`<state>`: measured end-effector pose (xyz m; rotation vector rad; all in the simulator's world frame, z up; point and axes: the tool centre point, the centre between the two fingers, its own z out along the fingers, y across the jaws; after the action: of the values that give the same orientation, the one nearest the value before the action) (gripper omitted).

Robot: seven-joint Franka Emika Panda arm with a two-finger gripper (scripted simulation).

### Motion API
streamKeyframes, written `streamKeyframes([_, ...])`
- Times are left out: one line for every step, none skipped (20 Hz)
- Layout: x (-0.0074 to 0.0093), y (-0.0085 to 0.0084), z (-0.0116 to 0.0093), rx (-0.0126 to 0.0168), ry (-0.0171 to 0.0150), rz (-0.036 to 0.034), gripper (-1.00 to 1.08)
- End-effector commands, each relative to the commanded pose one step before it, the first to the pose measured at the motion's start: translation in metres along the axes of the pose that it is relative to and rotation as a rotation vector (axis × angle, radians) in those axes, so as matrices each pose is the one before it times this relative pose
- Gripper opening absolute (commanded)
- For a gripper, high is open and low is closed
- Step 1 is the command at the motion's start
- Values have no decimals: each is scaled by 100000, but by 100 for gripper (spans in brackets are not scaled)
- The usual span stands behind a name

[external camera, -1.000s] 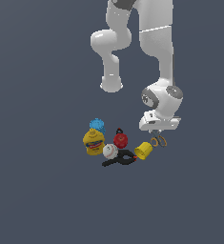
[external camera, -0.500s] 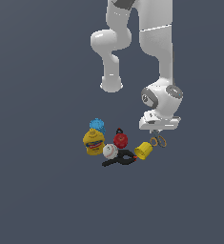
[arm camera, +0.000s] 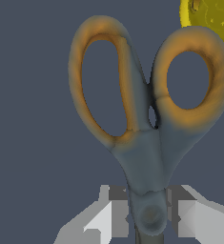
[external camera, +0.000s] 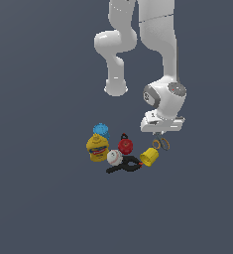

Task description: Pick up a designated object from a clutter of objects.

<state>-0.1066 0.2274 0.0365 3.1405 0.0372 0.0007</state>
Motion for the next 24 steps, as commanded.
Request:
streamKeyframes([-165, 1103, -1171, -43, 139, 35, -100])
streamKeyframes([-94, 509, -529, 0, 0, 0, -100])
streamKeyframes([-99, 539, -561, 0, 0, 0, -100])
streamKeyframes([-104, 565, -590, 0, 0, 0, -100])
streamKeyframes([-109, 589, -616, 0, 0, 0, -100])
streamKeyframes([-114, 600, -626, -68, -1, -10, -100])
streamKeyframes([-116, 625, -659, 0, 0, 0, -100])
streamKeyframes([-116, 624, -660, 0, 0, 0, -100])
streamKeyframes([-116, 621, -659, 0, 0, 0, -100])
streamKeyframes([-113, 625, -659, 64, -25, 3, -100])
streamKeyframes([-116, 614, -660, 0, 0, 0, -100])
streamKeyframes([-114, 619, -663, 67, -18, 1, -100])
streamKeyframes([-116, 611, -663, 0, 0, 0, -100])
streamKeyframes([-114, 622, -671, 96, -20, 0, -100])
streamKeyframes([-115, 620, -675, 68, -12, -1, -100])
streamKeyframes([-117, 614, -678, 0, 0, 0, -100])
streamKeyframes([-116, 634, -692, 118, -19, -3, -100])
streamKeyframes([-119, 632, -698, 48, -7, -2, -100])
streamKeyframes([-120, 643, -709, 68, -10, -2, -100])
streamKeyframes([-121, 654, -722, 68, -10, -2, -100])
streamKeyframes([-123, 667, -736, 68, -9, -2, -100])
streamKeyframes([-125, 682, -753, 68, -9, -2, -100])
streamKeyframes([-129, 689, -770, 0, 0, 0, -100])
streamKeyframes([-129, 728, -794, 97, -14, 0, -100])
